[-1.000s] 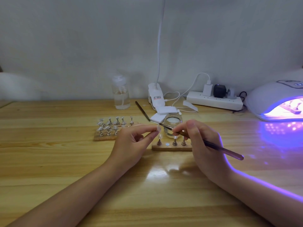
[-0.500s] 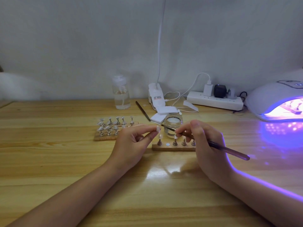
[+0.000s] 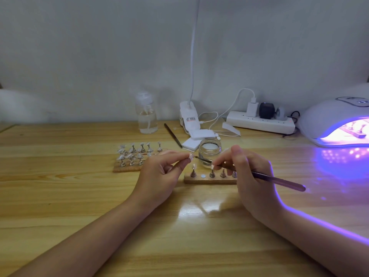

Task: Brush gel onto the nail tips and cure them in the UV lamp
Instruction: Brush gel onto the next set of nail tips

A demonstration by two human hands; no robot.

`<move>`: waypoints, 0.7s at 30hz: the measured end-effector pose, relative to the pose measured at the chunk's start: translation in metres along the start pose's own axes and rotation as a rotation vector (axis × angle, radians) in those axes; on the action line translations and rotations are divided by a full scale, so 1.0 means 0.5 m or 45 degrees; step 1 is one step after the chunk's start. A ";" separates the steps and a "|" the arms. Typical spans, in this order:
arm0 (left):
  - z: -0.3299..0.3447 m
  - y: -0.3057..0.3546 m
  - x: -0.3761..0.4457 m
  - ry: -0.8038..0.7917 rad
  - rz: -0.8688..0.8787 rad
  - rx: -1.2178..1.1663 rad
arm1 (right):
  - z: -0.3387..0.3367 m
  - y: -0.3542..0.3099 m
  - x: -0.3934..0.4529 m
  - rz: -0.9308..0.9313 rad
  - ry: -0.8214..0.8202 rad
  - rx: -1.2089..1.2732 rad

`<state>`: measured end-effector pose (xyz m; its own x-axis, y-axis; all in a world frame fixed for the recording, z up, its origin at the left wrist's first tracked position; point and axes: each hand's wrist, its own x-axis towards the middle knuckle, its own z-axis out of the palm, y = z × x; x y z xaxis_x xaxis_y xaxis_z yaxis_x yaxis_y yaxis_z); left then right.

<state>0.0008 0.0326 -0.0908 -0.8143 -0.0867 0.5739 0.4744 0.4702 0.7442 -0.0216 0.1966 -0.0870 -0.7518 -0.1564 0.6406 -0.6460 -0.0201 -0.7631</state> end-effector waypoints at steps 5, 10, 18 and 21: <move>0.001 -0.001 0.000 -0.002 0.013 0.055 | 0.003 -0.001 -0.001 -0.029 -0.092 -0.145; 0.001 -0.002 0.000 0.012 -0.031 0.043 | 0.003 0.001 -0.003 0.011 -0.059 0.009; -0.001 -0.003 0.000 0.013 -0.046 0.030 | 0.004 -0.002 0.000 -0.036 -0.075 -0.115; 0.000 -0.001 -0.001 0.011 -0.026 0.059 | 0.005 -0.001 0.000 -0.011 -0.106 -0.101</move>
<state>0.0009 0.0322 -0.0914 -0.8205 -0.1043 0.5620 0.4415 0.5087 0.7391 -0.0210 0.1941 -0.0868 -0.7347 -0.2378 0.6353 -0.6633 0.0557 -0.7463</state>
